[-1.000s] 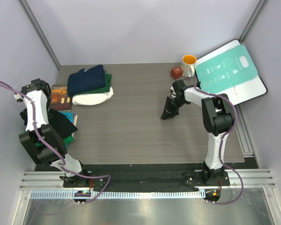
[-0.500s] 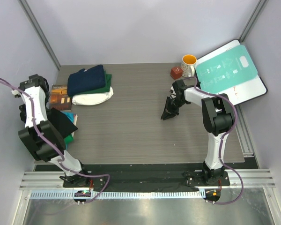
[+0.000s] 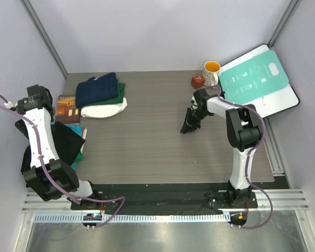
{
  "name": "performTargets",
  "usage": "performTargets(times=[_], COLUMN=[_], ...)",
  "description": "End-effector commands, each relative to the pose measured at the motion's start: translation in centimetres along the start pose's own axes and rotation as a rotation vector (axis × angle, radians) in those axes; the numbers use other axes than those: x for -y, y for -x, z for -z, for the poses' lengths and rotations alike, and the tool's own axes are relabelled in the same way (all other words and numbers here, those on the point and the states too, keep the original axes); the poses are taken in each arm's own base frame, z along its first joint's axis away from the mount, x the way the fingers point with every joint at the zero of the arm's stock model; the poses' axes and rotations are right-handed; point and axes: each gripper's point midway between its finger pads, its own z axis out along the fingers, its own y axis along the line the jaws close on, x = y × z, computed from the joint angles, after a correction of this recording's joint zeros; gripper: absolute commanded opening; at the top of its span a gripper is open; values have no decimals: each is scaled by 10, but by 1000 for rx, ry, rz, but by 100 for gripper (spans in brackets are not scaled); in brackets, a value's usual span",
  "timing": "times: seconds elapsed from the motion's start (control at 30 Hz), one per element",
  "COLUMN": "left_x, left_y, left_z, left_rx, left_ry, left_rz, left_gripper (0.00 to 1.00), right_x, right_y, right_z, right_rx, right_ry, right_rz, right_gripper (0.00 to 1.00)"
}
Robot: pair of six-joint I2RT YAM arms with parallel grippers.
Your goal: Fold and stack the t-shirts
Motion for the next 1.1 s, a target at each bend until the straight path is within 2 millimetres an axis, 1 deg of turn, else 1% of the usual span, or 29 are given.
performTargets(times=[0.0,0.07,0.13,0.27,0.3,0.37,0.47,0.53,0.6,0.67,0.7,0.77,0.8,0.83,0.87,0.9,0.93,0.97,1.0,1.03,1.07], left_x=[10,18,24,48,52,67,83,96,107,118,123,130,140,146,150,159,170,177,188,207,218], left_y=[-35,-40,-41,-39,-38,-35,-28,-28,-36,-44,-50,-57,-64,-69,-69,-67,-65,-63,-54,-61,-62], left_z=[-6,-13,-16,-32,-35,-45,-52,-62,-73,-79,-84,-88,-87,-85,-82,-73,-58,-47,-30,-2,15], left_rx=[-105,-109,-106,-88,-86,-77,-51,-51,-93,-136,-162,-198,-239,-259,-262,-261,-236,-218,-184,-163,-148], left_ry=[-34,-31,-31,-47,-51,-55,-59,-67,-61,-78,-71,-93,-145,-162,-178,-224,-272,-302,-348,-423,-461], left_rz=[-96,-117,-126,-126,-122,-120,-113,-122,-142,-161,-180,-201,-212,-224,-230,-225,-237,-236,-231,-276,-276], left_gripper=[51,51,51,51,51,51,51,51,51,51,51,51,51,51,52,53,54,54,55,56,56], right_x=[-7,-6,-6,-7,-6,-8,-10,-11,-12,-9,-9,-7,-7,-9,-11,-12,-12,-17,-16,-16,-19], right_y=[10,9,9,8,9,8,8,9,9,7,6,5,4,3,3,4,3,4,4,3,3], right_z=[9,9,10,13,14,15,20,24,27,28,29,32,33,37,41,44,47,55,58,60,68], right_rx=[38,38,40,52,57,58,72,84,91,87,89,98,104,114,127,142,149,174,186,195,216], right_ry=[7,5,4,3,2,4,6,4,-1,-12,-13,-23,-23,-22,-21,-22,-22,-10,-17,-18,-10], right_rz=[10,9,7,3,-3,-11,-16,-15,-12,-15,-16,-17,-17,-11,-4,3,6,17,21,20,24], right_gripper=[21,21,21,21,21,21,21,21,21,21,21,21,21,21,21,21,21,21,21,21,21])
